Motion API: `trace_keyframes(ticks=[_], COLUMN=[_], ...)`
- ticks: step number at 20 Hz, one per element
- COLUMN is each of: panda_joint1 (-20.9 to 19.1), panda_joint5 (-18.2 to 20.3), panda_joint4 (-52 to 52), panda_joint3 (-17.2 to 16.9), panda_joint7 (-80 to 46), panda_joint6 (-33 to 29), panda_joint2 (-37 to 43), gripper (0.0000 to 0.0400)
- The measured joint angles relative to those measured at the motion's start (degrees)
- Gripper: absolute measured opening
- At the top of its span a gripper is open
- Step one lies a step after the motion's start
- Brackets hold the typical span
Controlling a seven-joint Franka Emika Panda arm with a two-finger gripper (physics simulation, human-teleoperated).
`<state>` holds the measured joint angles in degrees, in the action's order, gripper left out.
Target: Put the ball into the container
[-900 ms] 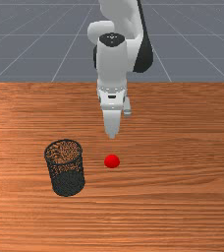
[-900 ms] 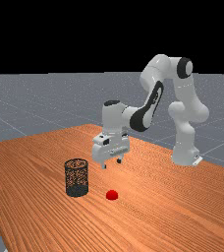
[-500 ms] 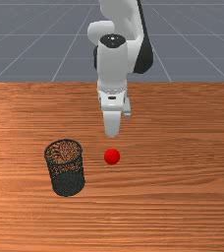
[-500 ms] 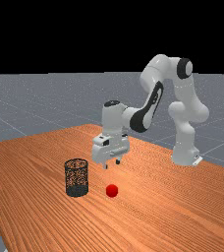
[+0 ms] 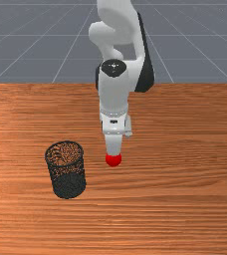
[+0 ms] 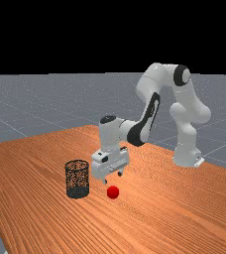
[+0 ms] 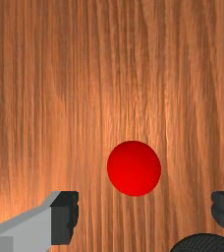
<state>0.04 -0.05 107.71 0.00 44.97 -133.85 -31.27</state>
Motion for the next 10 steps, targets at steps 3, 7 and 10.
trace_keyframes(ticks=[3,7,10], panda_joint1=[0.0,-0.01,-0.01], panda_joint5=[0.0,0.0,0.0], panda_joint4=[-0.7,-0.94,-1.56], panda_joint3=[0.0,-0.01,-0.01], panda_joint7=[0.0,0.0,-0.01], panda_joint6=[-1.5,-4.38,-5.75], panda_joint2=[-2.77,-5.76,-7.92], gripper=[0.04,0.04,0.04])
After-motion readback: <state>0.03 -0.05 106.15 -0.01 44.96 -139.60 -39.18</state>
